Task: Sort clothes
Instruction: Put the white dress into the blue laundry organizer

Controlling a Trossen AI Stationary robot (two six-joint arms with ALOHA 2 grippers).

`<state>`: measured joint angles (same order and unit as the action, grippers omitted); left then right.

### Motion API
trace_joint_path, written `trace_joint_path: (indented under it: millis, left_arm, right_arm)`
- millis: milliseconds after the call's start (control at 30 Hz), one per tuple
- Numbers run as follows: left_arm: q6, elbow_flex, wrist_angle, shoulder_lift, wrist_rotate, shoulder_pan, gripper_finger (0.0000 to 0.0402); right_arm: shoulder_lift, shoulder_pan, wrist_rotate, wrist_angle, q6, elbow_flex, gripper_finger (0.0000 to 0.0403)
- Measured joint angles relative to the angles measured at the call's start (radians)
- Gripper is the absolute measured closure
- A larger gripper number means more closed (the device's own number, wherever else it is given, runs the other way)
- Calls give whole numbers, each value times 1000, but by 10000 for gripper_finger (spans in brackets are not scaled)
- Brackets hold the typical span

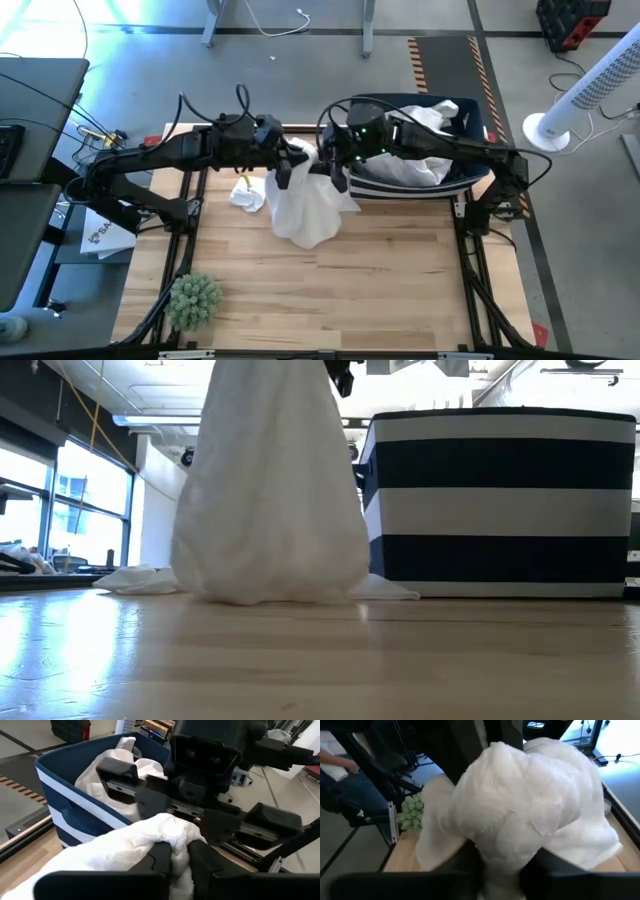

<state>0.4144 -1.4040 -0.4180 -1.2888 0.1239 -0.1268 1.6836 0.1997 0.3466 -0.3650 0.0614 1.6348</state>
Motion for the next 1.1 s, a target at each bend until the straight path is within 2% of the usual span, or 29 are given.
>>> trace_joint_path:
  millis: [67, 100, 300, 433, 600, 767, 900, 1100]
  left_arm:
    - [0, 0, 8, 1, 6, 0, 365]
    - [-6, 0, 14, 2, 2, -1, 355]
    - [-8, -6, -25, 68, -2, -29, 258]
    - [-37, -3, -94, 121, 46, -44, 211]
    - [-59, -5, -99, 162, 136, -44, 199]
    - [-59, -3, -113, 158, 150, -45, 201]
    - [-59, -3, -108, 150, 148, -43, 202]
    - [-50, -3, -108, 137, 140, -42, 202]
  right_arm:
    - [-6, 1, -3, 7, 14, 0, 364]
    - [-11, 5, -4, 6, 16, 0, 370]
    - [-102, 41, -86, -92, 54, 89, 369]
    - [-196, 62, -168, -117, -8, 230, 370]
    - [-238, 90, -198, -89, -87, 491, 370]
    - [-242, 130, -362, -148, -223, 727, 370]
    - [-343, 195, -438, -183, -242, 636, 370]
    - [-413, 295, -502, -544, -115, 528, 370]
